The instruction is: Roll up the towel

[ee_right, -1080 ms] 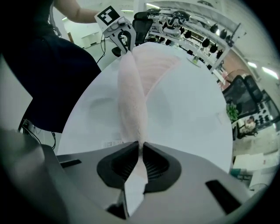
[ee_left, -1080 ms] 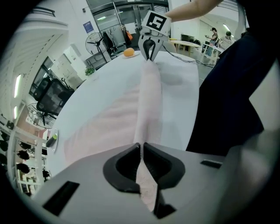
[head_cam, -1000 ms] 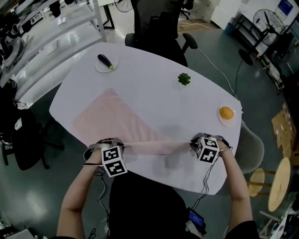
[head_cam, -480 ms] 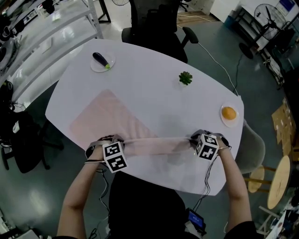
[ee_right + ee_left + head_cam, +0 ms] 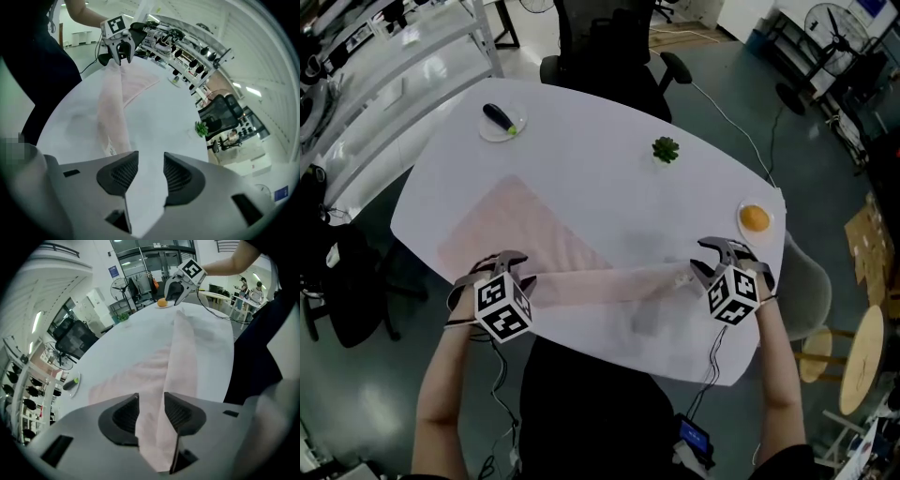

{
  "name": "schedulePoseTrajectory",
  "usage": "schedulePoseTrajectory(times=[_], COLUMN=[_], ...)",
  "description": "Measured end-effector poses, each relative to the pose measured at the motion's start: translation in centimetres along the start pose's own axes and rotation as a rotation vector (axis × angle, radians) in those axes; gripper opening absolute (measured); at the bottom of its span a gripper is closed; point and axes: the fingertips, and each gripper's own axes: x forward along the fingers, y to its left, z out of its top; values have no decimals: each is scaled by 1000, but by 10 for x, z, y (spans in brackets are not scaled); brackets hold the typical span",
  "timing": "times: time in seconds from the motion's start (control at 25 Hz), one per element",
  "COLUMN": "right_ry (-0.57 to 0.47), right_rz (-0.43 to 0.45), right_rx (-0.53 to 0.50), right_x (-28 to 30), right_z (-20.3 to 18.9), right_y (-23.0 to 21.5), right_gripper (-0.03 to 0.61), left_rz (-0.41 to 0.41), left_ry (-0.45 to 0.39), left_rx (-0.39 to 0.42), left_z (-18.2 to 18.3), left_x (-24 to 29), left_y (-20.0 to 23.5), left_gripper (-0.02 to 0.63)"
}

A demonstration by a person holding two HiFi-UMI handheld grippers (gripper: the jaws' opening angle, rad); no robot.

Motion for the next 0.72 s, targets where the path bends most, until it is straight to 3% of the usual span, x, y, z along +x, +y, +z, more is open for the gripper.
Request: schedulePoseTrajectory(times=[0.16,0.32,0.64,0.72], right_ry=[-45,-48,-8,-3], right_rz=[38,110,154,144], right_rx=[-35,-109,-167,-172], right_x=[-18,-10,27,33], right_z=[13,19,19,18], right_y=[29,79,125,125], right_gripper=[181,193,192,175], left_rz=[-31,-79,-3,12], left_ry=[-1,51,150,158], left_rx=[36,55,45,56], left_z=[-2,-22,-59,-60], left_x=[-12,-2,25,27], left_y=[-28,-66,-70,-65], left_gripper=[190,190,188,159])
